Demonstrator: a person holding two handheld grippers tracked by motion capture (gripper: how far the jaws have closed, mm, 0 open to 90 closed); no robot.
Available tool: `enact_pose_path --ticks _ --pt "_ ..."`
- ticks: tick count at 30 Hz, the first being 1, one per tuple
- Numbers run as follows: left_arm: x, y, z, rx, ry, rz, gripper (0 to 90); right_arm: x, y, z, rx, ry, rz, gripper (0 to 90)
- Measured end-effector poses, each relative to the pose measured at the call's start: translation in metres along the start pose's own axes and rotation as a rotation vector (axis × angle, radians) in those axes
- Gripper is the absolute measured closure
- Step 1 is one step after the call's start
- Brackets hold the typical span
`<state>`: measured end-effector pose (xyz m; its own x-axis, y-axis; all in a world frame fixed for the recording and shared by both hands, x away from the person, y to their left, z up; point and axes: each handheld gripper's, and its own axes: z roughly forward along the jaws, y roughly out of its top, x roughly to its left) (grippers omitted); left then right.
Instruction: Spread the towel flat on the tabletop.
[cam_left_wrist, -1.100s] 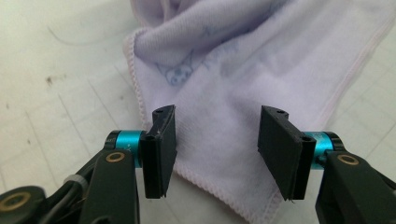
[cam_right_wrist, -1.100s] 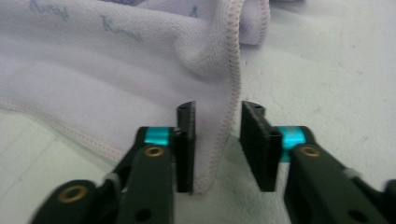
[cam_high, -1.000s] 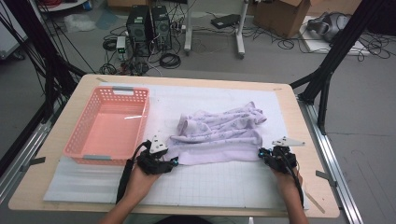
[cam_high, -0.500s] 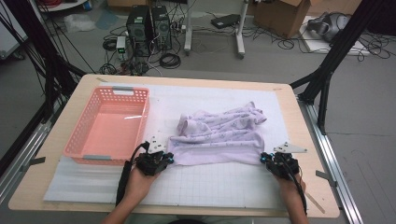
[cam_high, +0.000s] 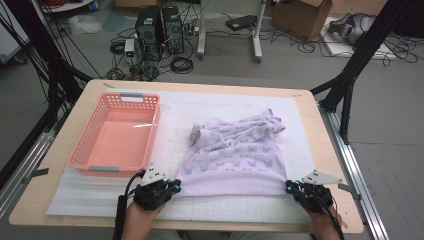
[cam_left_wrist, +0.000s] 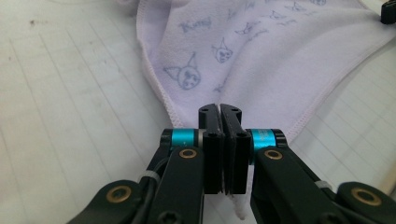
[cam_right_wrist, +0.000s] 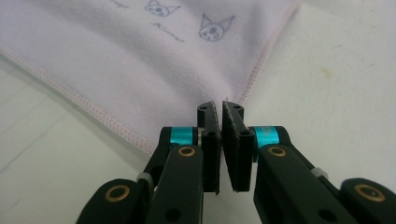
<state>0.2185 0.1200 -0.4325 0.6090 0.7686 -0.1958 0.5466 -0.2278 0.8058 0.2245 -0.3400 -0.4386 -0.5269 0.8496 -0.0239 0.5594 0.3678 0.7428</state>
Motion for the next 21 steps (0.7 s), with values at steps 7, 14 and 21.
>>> enact_pose_path --ticks 7,14,21 --pt "-0.029 -0.025 -0.021 0.0 -0.008 0.014 87.1 0.02 -0.023 -0.032 0.013 0.018 -0.044 85.4" --pt "-0.052 -0.044 -0.034 0.022 -0.019 0.048 87.1 0.033 -0.052 -0.061 0.035 0.05 -0.072 85.5" --pt "-0.061 -0.057 -0.035 0.037 -0.015 0.088 83.3 0.042 -0.066 -0.076 0.052 0.079 -0.073 84.3"
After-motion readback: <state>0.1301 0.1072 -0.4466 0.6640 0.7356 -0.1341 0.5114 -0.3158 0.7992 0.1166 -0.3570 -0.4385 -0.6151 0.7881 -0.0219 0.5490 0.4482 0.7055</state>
